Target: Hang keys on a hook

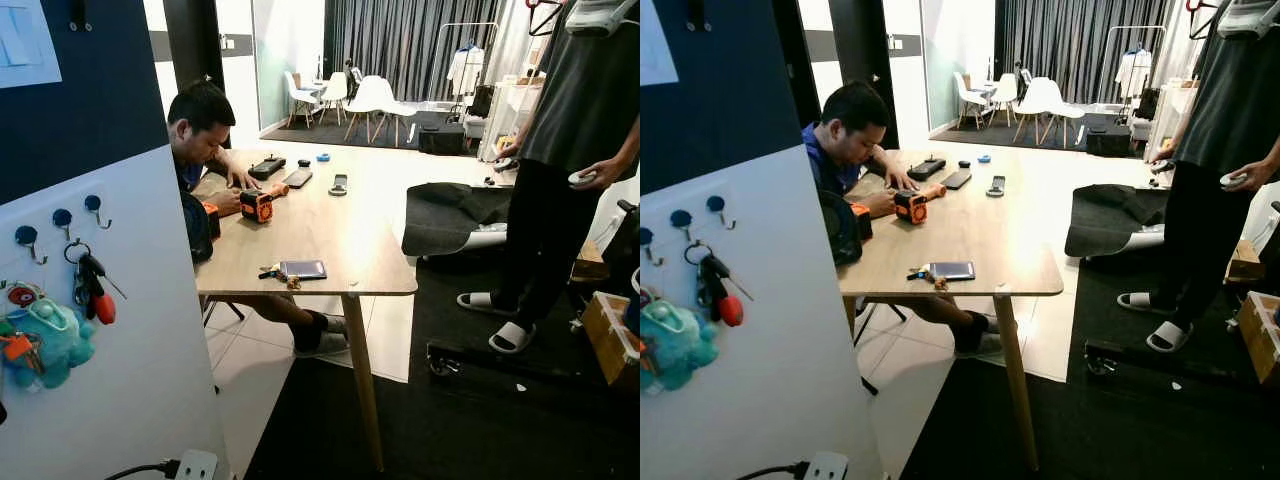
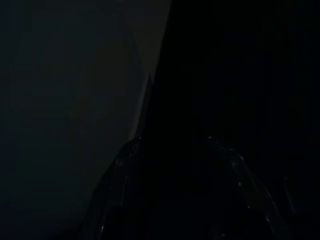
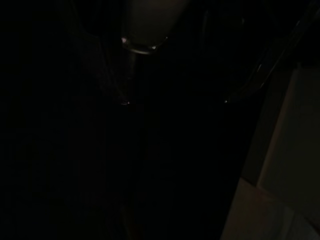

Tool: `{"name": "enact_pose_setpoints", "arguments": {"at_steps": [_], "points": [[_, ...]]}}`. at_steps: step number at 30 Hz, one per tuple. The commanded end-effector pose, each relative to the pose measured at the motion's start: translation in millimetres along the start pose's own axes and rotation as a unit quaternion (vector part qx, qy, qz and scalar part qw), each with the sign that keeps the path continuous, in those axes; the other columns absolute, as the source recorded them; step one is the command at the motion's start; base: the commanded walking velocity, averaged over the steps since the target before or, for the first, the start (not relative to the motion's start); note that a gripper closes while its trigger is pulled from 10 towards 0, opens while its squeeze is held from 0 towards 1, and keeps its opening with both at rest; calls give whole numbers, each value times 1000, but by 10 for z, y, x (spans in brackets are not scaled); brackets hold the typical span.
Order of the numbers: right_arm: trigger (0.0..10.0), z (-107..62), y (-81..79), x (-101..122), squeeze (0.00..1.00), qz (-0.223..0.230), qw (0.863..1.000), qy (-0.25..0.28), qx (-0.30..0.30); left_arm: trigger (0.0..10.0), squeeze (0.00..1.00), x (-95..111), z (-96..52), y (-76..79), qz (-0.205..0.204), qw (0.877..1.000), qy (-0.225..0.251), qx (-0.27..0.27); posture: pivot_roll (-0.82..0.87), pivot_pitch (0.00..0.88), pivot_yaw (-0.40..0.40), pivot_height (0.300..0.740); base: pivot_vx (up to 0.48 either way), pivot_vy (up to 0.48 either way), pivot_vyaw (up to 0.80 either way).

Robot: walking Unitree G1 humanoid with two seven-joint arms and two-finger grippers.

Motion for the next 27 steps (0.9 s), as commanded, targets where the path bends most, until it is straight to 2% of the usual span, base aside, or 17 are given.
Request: {"name": "enact_pose_setpoints", "arguments": {"at_steps": [1, 13, 20, 27], "points": [[10000, -14, 10, -58, 0, 18, 1000, -8, -8, 10000, 0, 22, 7, 9, 13, 1000, 2, -6, 62, 13, 26, 740, 0, 0, 0], [10000, -20, -9, -57, 0, 7, 1000, -4, 2, 10000, 0, 14, -5, -62, 5, 1000, 2, 2, 68, 9, 30, 740, 0, 0, 0], [10000, -23, -14, -64, 0, 14, 1000, -2, -1, 10000, 0, -8, -14, -71, 11, 1000, -2, -1, 70, 13, 46, 740, 0, 0, -800], [10000, -39, -15, -111, 0, 13, 1000, -7, -2, 10000, 0, 25, -6, -100, 14, 1000, 2, 2, 75, 15, 36, 740, 0, 0, 0]]}}
Point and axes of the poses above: a point about 5 cm out from each wrist's last joint towards the gripper, its own z axis pointing out of the wrist towards the gripper, its own x axis along the axis of the wrist's last joint, y = z × x, the point moved 4 cm from there along z, pointing out of the wrist towards the gripper, and after that the axes turned 2 degrees about -z, right-handed, at the moved point
